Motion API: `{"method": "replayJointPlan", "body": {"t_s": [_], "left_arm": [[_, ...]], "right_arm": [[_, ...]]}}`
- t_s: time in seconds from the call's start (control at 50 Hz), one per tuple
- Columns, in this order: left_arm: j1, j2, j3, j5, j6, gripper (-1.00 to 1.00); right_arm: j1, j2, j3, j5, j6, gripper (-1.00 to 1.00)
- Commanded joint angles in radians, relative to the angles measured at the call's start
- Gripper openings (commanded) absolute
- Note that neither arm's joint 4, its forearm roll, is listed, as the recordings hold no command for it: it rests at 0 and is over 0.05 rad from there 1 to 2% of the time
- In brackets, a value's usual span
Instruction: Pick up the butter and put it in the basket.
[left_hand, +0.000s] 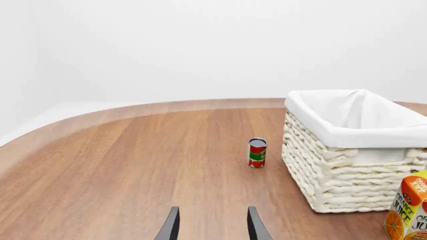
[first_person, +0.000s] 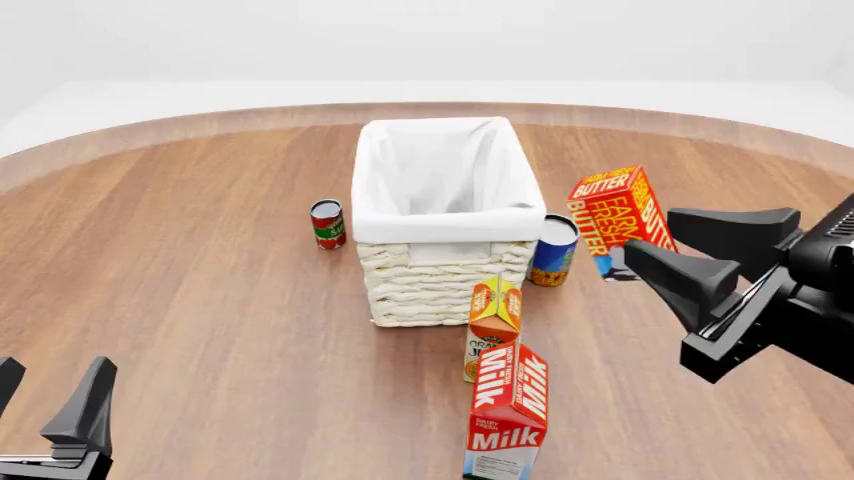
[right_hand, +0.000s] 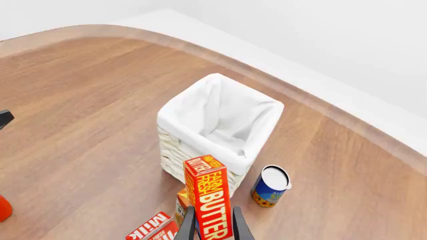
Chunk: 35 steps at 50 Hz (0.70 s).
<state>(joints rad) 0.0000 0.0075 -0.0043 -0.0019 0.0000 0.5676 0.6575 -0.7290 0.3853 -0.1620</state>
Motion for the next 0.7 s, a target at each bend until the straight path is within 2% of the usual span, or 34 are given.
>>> {"method": "replayJointPlan", "body": {"t_s": [0.02,0.18,0.52,0.7], "left_arm": [[0.000,0.000,0.000,0.000,0.000,1.00],[0.000,0.000,0.000,0.000,0.000,1.00],[0.000,0.000,0.000,0.000,0.000,1.00],[0.000,0.000,0.000,0.000,0.000,1.00]], "right_arm": [[0.022,0.005,-0.053,-0.024,0.021,-1.00],[0.017,0.049,-0.087,-0.042,0.032,-1.00],[-0.025,0.174,-0.172,-0.087,0.011,-1.00],[-0.013,0.215,-0.191,-0.097,0.004,-1.00]]}}
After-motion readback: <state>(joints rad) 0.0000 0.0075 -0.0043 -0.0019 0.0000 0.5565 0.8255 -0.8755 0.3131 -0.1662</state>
